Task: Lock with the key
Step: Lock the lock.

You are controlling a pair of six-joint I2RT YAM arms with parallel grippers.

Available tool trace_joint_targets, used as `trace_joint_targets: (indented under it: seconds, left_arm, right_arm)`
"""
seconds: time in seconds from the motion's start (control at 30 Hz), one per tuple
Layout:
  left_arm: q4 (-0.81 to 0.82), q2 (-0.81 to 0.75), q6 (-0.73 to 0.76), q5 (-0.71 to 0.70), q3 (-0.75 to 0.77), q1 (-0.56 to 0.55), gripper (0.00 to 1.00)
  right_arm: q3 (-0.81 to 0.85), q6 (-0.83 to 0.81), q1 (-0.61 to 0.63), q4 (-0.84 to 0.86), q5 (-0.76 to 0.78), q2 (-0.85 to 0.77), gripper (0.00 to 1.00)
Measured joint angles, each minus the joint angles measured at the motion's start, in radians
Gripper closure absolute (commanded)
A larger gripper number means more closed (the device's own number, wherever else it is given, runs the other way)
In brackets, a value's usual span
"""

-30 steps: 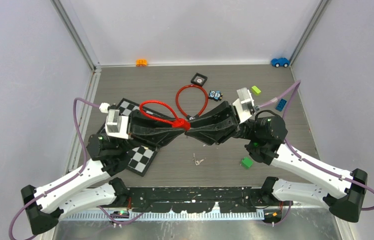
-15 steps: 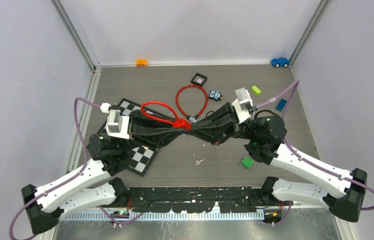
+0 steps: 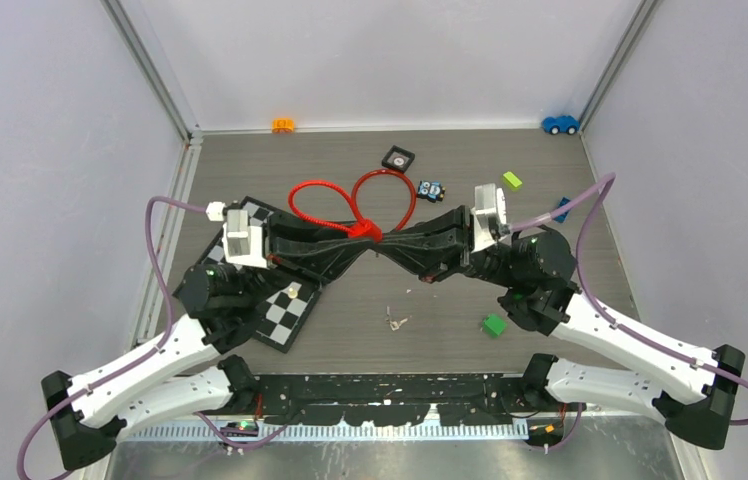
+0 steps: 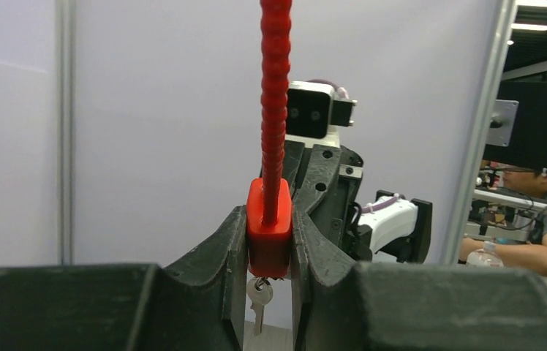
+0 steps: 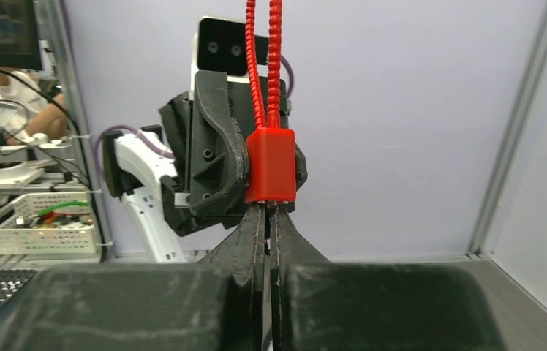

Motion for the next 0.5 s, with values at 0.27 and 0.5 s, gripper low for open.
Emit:
trace_joint_targets:
  seconds: [0.27,0.5]
  left_arm:
    - [-0.055,-0.005,0.016,-0.092,-0.003,0.002,1.00]
    - [-0.072,-0.011,0.026,-0.121,-0.005,0.002,1.00]
  right_arm:
    - [0.000,-0.145,0.038,-0.068,0.154,-0.006,0.99]
    - [0.000,-0.313,0.139,-0.105,0.344,-0.016,0.99]
